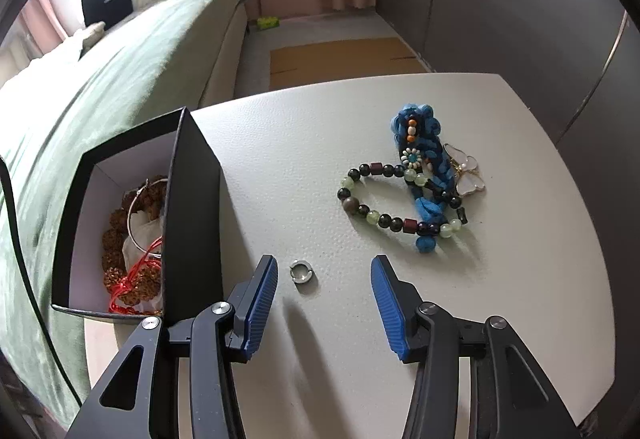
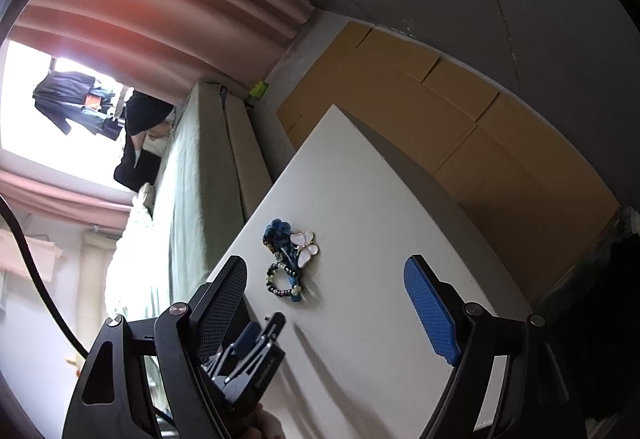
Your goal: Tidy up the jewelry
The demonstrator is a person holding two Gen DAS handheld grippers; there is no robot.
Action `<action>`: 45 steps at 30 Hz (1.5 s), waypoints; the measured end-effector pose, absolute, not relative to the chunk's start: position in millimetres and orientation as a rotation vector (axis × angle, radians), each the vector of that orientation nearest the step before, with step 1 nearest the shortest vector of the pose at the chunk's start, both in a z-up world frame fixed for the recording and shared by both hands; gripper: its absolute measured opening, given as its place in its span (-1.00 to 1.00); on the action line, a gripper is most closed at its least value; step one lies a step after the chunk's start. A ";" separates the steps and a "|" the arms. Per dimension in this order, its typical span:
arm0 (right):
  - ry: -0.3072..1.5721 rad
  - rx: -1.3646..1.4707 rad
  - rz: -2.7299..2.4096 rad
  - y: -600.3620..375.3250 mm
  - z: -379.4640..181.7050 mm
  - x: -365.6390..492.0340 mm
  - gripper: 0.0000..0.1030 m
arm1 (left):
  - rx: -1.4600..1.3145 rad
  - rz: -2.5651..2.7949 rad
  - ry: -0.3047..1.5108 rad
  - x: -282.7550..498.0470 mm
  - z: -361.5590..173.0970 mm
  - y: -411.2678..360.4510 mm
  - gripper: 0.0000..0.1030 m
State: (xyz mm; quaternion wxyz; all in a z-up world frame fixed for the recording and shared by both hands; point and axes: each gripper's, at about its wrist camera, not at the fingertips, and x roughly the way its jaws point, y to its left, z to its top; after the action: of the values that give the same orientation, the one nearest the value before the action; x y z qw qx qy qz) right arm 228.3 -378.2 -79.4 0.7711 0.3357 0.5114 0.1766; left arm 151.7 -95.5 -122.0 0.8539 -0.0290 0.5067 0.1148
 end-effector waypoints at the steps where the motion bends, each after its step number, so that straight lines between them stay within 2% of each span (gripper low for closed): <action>1: 1.110 0.730 0.382 -378.6 -79.5 228.2 0.58 | -0.058 0.245 1.062 152.6 -122.5 -95.7 -0.01; 10: 1.114 0.728 0.386 -377.0 -80.1 228.8 0.58 | -0.010 0.222 1.063 155.1 -128.4 -102.4 -0.01; 11: 1.115 0.728 0.386 -376.5 -80.1 228.5 0.58 | -0.018 0.207 1.062 154.7 -128.8 -102.9 -0.10; 14: 1.114 0.729 0.386 -376.1 -80.1 228.4 0.58 | -0.049 0.159 1.064 155.4 -126.2 -102.0 -0.13; 17: 1.114 0.728 0.386 -376.1 -80.2 228.3 0.58 | -0.217 0.002 1.093 157.9 -123.6 -93.7 -0.50; 26: 1.116 0.729 0.383 -373.9 -79.6 228.0 0.58 | -0.207 0.071 1.029 154.6 -97.1 -85.6 -0.51; 34: 1.121 0.727 0.385 -372.5 -80.3 229.3 0.58 | -0.088 0.210 1.041 152.7 -116.6 -99.6 -0.51; 44: 1.119 0.738 0.381 -375.6 -80.9 230.2 0.58 | -0.072 0.285 1.012 152.4 -125.7 -92.5 -0.51; 45: 1.119 0.739 0.381 -375.9 -81.1 230.4 0.58 | -0.092 0.281 1.017 151.9 -125.5 -91.3 -0.58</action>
State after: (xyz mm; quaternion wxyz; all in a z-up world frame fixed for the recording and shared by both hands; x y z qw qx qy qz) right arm 230.4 -375.9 -81.1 0.7666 0.3405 0.5154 0.1753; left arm 151.9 -91.3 -125.5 0.8630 -0.0438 0.4852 0.1340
